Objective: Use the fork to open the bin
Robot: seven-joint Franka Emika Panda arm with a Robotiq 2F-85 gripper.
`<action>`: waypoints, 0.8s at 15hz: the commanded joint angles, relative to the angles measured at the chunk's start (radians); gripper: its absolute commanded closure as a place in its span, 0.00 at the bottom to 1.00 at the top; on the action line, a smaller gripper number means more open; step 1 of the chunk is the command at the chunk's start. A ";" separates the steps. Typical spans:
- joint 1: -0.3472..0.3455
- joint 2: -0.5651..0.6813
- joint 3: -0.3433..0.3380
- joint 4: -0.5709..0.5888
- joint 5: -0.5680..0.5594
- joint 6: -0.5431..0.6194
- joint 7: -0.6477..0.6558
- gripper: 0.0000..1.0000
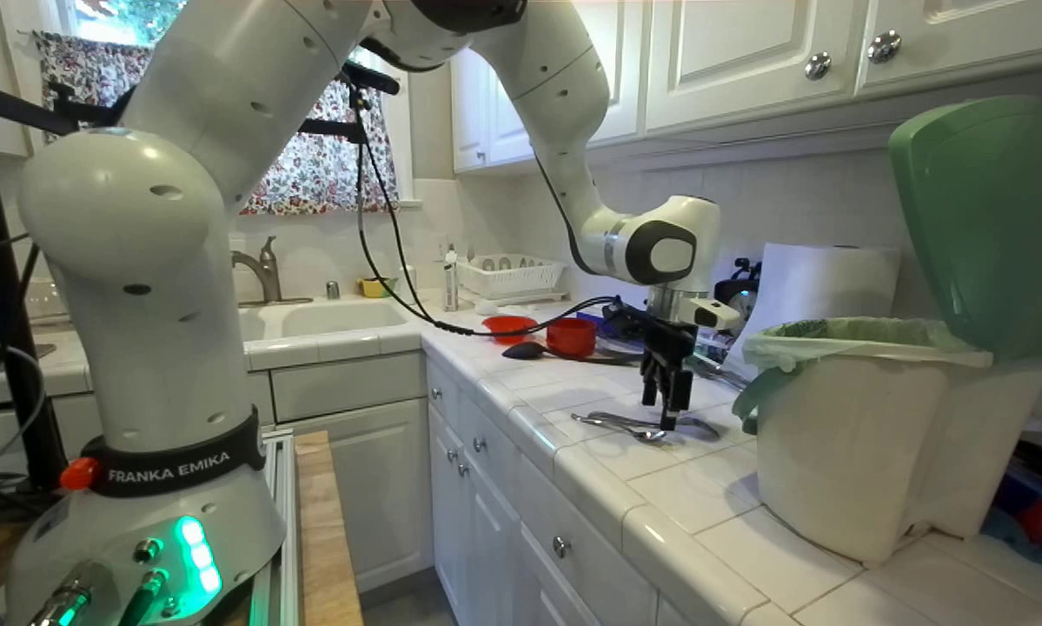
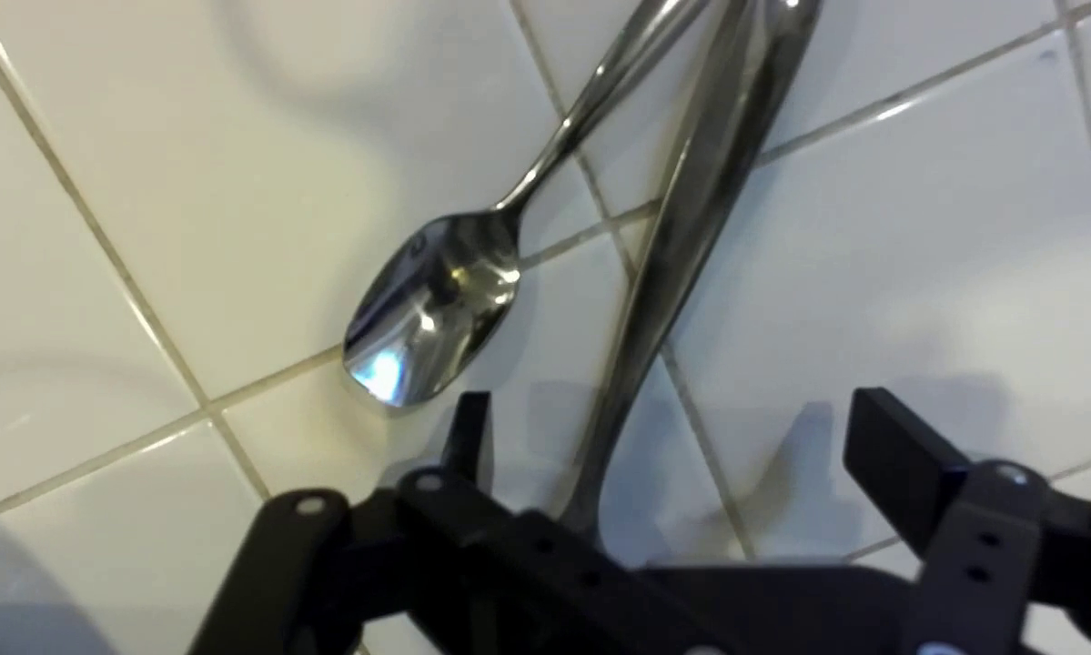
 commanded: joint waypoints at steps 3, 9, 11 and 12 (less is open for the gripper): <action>0.050 -0.040 -0.012 -0.013 -0.044 -0.041 -0.013 0.00; 0.092 -0.095 -0.022 -0.031 -0.132 -0.128 -0.008 0.00; 0.112 -0.116 -0.029 -0.038 -0.179 -0.159 0.010 0.00; 0.118 -0.129 -0.031 -0.044 -0.201 -0.166 0.018 0.00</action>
